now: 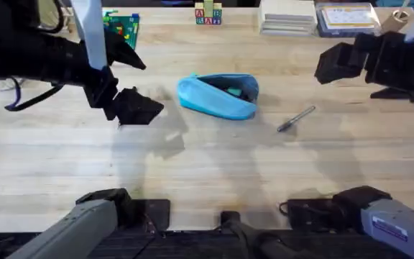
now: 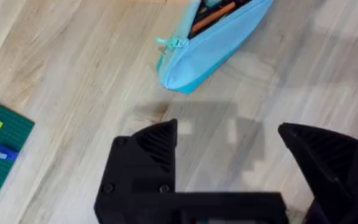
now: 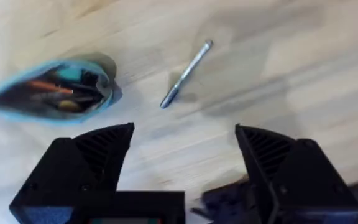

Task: Unzip the bag, pick up the pens from the table one at a time and place them inside, then zip the bag closed.

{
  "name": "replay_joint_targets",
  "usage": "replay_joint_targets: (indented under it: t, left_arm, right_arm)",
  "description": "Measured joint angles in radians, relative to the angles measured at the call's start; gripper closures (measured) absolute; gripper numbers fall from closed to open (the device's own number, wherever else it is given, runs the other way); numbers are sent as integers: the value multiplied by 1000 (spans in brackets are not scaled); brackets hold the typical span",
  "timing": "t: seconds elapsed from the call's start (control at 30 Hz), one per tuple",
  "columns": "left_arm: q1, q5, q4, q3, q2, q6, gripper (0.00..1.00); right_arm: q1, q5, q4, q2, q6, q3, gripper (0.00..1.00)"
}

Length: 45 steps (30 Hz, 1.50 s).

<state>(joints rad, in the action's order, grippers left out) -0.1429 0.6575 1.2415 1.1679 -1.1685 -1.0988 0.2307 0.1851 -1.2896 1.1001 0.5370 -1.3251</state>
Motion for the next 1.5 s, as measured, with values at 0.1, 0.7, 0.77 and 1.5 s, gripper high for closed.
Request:
replay_joint_targets:
  t: [0.1,0.7,0.77,1.5]
  left_arm:
    - [0,0,0,0,0,0,8]
    - [0,0,0,0,0,0,7]
    - [0,0,0,0,0,0,7]
    - [0,0,0,0,0,0,8]
  right_arm:
    - [0,19,-47,29,227,0,5]
    - [-98,-96,165,146,575,307,6]
    - [-103,-104,194,146,582,347,6]
    - [-106,-152,431,473,693,394,297]
